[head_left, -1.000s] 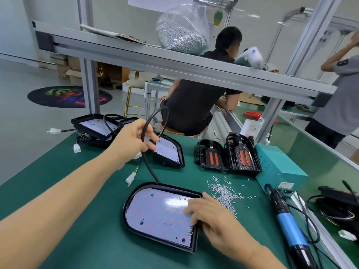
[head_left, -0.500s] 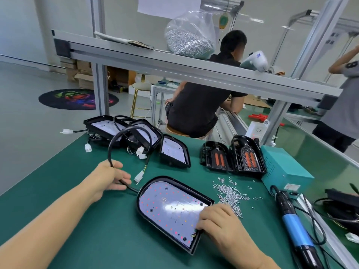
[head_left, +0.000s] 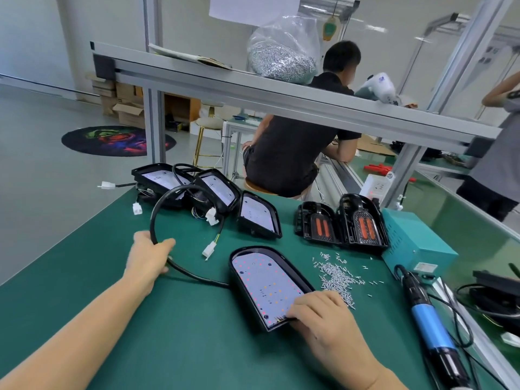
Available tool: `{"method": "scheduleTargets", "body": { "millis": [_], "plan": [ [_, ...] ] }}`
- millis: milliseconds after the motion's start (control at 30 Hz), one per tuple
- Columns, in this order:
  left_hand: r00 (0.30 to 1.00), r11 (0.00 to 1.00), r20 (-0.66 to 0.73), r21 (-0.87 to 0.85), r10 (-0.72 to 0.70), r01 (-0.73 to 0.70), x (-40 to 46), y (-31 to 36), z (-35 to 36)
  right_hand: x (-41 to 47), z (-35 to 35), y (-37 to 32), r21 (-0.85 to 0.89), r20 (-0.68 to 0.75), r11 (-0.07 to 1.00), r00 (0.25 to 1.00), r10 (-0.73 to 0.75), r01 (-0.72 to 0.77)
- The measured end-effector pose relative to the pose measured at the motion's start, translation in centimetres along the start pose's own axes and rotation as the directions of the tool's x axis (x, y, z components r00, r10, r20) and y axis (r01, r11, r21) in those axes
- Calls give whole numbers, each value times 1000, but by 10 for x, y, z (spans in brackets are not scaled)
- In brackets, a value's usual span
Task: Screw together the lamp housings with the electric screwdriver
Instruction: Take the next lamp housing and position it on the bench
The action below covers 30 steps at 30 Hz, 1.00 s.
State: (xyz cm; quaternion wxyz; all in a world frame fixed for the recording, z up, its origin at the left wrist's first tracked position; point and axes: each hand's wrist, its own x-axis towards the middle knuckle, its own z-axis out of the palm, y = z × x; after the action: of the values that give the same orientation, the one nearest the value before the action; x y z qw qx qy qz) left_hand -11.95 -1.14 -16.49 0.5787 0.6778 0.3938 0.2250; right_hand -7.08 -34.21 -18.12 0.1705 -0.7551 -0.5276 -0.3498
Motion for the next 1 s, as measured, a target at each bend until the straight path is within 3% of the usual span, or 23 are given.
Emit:
{"method": "scheduleTargets", "body": {
  "millis": [67,100,167,233,300,400,500,567,700,767,833,1000],
  "plan": [
    [962,967,-138,132,236,-218,-3,-2,-6,2,-5,-2,-9,37,1000,999,9,-8],
    [897,900,-178,247,406,-358,-6,-3,-9,3,-6,-3,-14,54,1000,998,16,-15],
    [715,676,-135,482,686,-557,-10,-1,-12,6,-7,-6,-13,79,1000,997,21,-20],
    [617,468,-23,674,787,-572,-9,0,-12,7,-8,-6,-13,92,1000,995,24,-23],
    [662,373,64,783,747,-497,-5,-3,-13,7,-9,-7,-10,96,999,995,37,-36],
    [820,418,74,832,568,-364,3,-12,-20,5,-11,-7,5,95,999,994,52,-53],
    [890,414,87,862,448,-293,4,-20,-27,1,-14,-6,8,85,998,994,65,-66],
    [869,441,76,838,488,-321,-4,-18,-26,-1,-15,-6,13,86,997,994,71,-72],
    [679,445,131,664,722,-601,-39,-1,-2,-2,-15,-7,30,115,997,991,71,-74],
    [757,595,234,496,610,-633,-56,4,20,-2,-16,-7,39,127,996,990,69,-74],
    [851,773,349,377,391,-510,-68,4,43,-2,-17,-7,47,131,996,989,73,-80],
    [900,913,406,284,161,-292,-65,5,80,-5,-18,-3,26,132,997,989,71,-75]
  ]
}}
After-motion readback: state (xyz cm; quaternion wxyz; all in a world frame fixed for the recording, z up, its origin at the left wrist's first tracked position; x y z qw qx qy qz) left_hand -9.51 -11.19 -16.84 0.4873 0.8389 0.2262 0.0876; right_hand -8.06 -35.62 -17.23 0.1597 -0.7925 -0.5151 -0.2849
